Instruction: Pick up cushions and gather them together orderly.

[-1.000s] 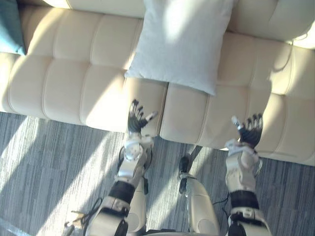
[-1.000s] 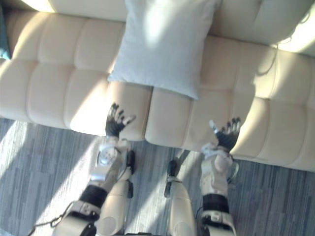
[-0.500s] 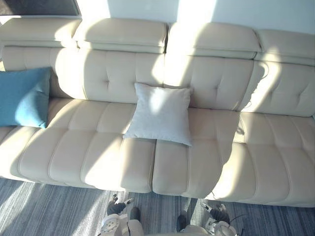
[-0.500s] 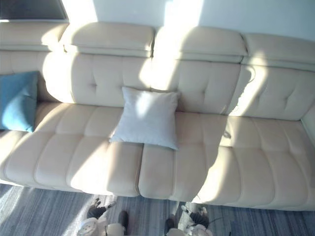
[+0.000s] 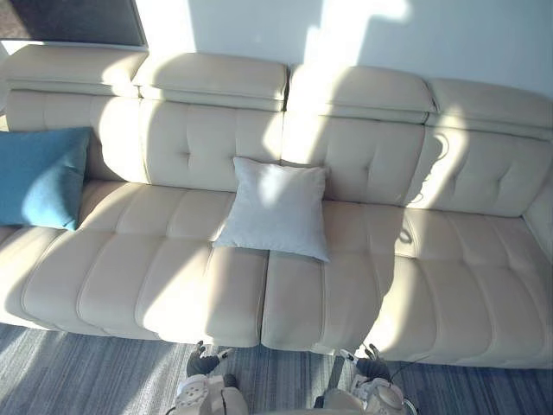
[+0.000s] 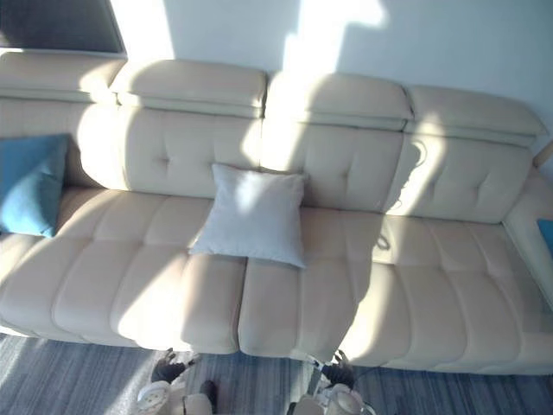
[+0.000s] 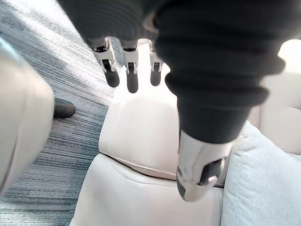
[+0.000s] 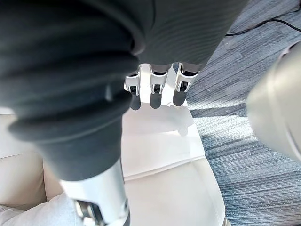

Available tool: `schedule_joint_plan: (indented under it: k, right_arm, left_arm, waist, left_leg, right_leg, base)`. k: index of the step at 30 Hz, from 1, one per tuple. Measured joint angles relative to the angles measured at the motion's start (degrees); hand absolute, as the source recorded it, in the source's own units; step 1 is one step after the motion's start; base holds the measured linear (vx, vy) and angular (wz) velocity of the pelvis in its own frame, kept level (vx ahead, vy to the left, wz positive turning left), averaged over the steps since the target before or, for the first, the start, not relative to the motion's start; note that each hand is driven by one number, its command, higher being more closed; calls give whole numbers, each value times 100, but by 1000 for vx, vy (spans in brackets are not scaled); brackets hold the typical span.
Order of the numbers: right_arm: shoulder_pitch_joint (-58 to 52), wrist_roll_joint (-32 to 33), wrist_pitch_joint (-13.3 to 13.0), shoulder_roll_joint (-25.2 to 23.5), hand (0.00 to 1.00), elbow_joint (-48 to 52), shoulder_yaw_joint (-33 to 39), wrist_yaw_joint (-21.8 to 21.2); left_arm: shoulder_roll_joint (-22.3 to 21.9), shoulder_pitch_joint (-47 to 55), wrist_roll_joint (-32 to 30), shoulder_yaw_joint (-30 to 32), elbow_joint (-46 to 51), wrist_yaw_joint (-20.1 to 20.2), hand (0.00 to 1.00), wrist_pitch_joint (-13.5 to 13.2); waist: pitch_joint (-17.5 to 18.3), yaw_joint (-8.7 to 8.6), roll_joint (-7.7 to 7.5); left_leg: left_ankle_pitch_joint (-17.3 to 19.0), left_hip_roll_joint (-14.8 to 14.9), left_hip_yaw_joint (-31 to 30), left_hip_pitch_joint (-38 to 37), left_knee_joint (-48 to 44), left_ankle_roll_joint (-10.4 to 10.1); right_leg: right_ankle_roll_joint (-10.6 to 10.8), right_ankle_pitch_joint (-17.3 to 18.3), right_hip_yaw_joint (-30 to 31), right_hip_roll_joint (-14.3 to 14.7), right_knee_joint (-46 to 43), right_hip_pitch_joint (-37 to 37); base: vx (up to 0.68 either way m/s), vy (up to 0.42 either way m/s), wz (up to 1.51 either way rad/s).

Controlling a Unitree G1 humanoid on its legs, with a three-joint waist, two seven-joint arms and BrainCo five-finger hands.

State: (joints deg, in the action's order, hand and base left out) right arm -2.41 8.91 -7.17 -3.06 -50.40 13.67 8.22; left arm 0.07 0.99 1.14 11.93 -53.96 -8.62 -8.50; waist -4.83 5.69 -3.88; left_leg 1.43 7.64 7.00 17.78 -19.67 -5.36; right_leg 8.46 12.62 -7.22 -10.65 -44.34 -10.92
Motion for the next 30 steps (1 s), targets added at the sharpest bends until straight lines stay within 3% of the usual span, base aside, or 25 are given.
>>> schedule_joint_plan:
  k: [1,3,4,6,7,8,9,10,11,12,13,15,17,18,19,20,21,24,28,29,30]
  right_arm:
    - [-8,-1,0,142,0,-2,-6,35]
    - [95,-4,9,76,0,-9,-75,72]
    - [187,-3,16,87,0,-18,-86,76]
    - [351,0,-6,217,0,-13,-82,119]
    - [343,1,-6,246,0,-16,-77,129]
    - [337,-1,-4,310,0,-19,-61,177]
    - [267,0,2,329,0,-34,-7,193]
    - [175,0,11,330,0,-57,109,211]
    - [138,-1,17,337,0,-62,145,212]
    - [23,-2,37,386,0,-78,180,218]
    - [-101,-2,73,387,0,-82,178,212]
    - [-297,-2,146,324,0,-327,178,201]
    - [-280,-1,167,307,0,-420,189,185]
    - [-258,-2,177,289,0,-448,238,166]
    - [-244,-4,207,240,0,-465,424,128]
    - [-251,-4,215,172,0,-475,462,114]
    - [-261,-3,220,3,0,-564,648,68]
    - [-249,-4,225,14,0,-726,961,39]
    - [-206,-6,250,112,0,-933,1207,28]
    - [-113,-205,272,149,0,-1177,1537,19]
    - [-113,-205,272,150,0,-1177,1537,19]
  left_arm:
    - [-163,60,1,-11,-9,-6,0,15]
    - [-119,-20,-19,-9,128,-32,0,-11]
    - [-128,-44,-12,-17,155,-32,0,-11]
    - [-276,26,9,-69,127,-24,0,-9]
    - [-295,38,9,-80,123,-22,0,-11]
    - [-333,49,9,-193,60,-19,0,-7]
    - [-323,32,9,-242,4,0,0,-6]
    - [-306,-29,14,-228,50,-7,0,-15]
    - [-287,-32,12,-227,55,-11,0,-21]
    - [-268,-35,12,-212,29,-4,0,-25]
    - [-267,-26,10,-205,24,-3,0,-26]
    - [-224,0,8,-170,-6,-3,0,-7]
    - [-199,44,8,-159,-16,3,0,25]
    - [-255,62,7,-84,-38,2,0,39]
    - [-247,94,4,2,-96,0,0,45]
    - [-201,114,7,11,-106,-7,0,46]
    - [-83,154,3,7,-108,-2,0,42]
    - [-39,242,-8,-9,-210,2,0,43]
    - [33,287,-111,-8,-390,7,0,44]
    - [175,211,-212,62,-742,114,0,49]
    - [174,211,-212,62,-742,114,0,49]
  waist:
    - [42,30,204]
    - [-87,82,-5]
    - [-127,105,42]
    - [-171,104,414]
    - [-160,96,459]
    - [-132,79,594]
    - [-152,43,616]
    - [-184,51,502]
    - [-180,55,460]
    - [-190,12,479]
    - [-189,3,477]
    - [-176,-56,413]
    - [-154,-109,384]
    - [-90,-141,455]
    - [-17,-232,357]
    - [11,-257,316]
    - [125,-241,128]
    - [179,-256,197]
    - [266,-259,276]
    - [-81,-263,277]
    - [-80,-263,278]
  left_leg:
    - [-51,31,130,-2,184,204]
    - [-247,-41,249,137,100,128]
    - [-315,24,214,247,33,62]
    - [-651,313,158,318,293,-13]
    - [-740,353,167,309,401,-15]
    - [-990,417,187,265,780,19]
    - [-832,424,221,223,943,-37]
    - [-607,366,277,324,599,26]
    - [-548,311,258,417,257,109]
    - [-239,258,141,558,-785,336]
    - [116,262,141,518,-1374,417]
    - [1005,346,-30,233,-2379,286]
    - [1377,395,-110,2,-2492,119]
    - [1660,398,-99,-172,-2136,21]
    - [1781,258,-76,-350,-1561,-39]
    - [1776,168,-66,-412,-1295,-23]
    - [1517,-10,27,-538,-859,71]
    - [1357,-235,22,-825,-506,214]
    - [1156,-388,9,-888,-207,290]
    - [943,-506,-417,-1495,526,203]
    - [956,-503,-417,-1492,509,203]
  right_leg:
    - [120,269,124,174,113,194]
    - [23,647,418,31,-186,306]
    - [-49,900,332,165,161,408]
    - [-95,1005,-44,469,840,607]
    - [-125,1021,-119,496,899,606]
    - [-231,1056,-340,567,982,585]
    - [-453,1058,-538,516,1089,571]
    - [-758,1115,-738,358,1313,609]
    - [-836,1161,-767,300,1411,606]
    - [-828,1049,-787,251,1478,595]
    - [-829,997,-786,246,1500,586]
    - [-777,914,-835,248,1503,577]
    - [-694,846,-816,244,1509,524]
    - [-576,756,-773,279,1526,482]
    - [-450,654,-729,295,1698,443]
    - [-447,596,-710,254,1804,401]
    - [-450,361,-583,205,2184,449]
    - [-335,14,-439,175,2803,844]
    - [-336,-165,-324,157,3093,906]
    - [-467,-274,-276,291,3551,1399]
    - [-466,-273,-274,292,3549,1401]
  base:
    - [-215,29,23]
    - [-193,-89,18]
    - [-243,-262,-6]
    - [-303,-216,-15]
    - [-303,-156,3]
    - [-296,-142,19]
    - [-334,-160,17]
    - [-221,-91,3]
    - [-232,-72,-11]
    - [-212,2,-11]
    - [-278,52,0]
    - [-134,114,10]
    - [-62,193,3]
    - [-42,288,10]
    - [-34,233,15]
    - [-71,205,13]
    - [-83,166,1]
    - [-53,120,2]
    - [-39,53,7]
    - [0,0,0]
    - [0,0,0]
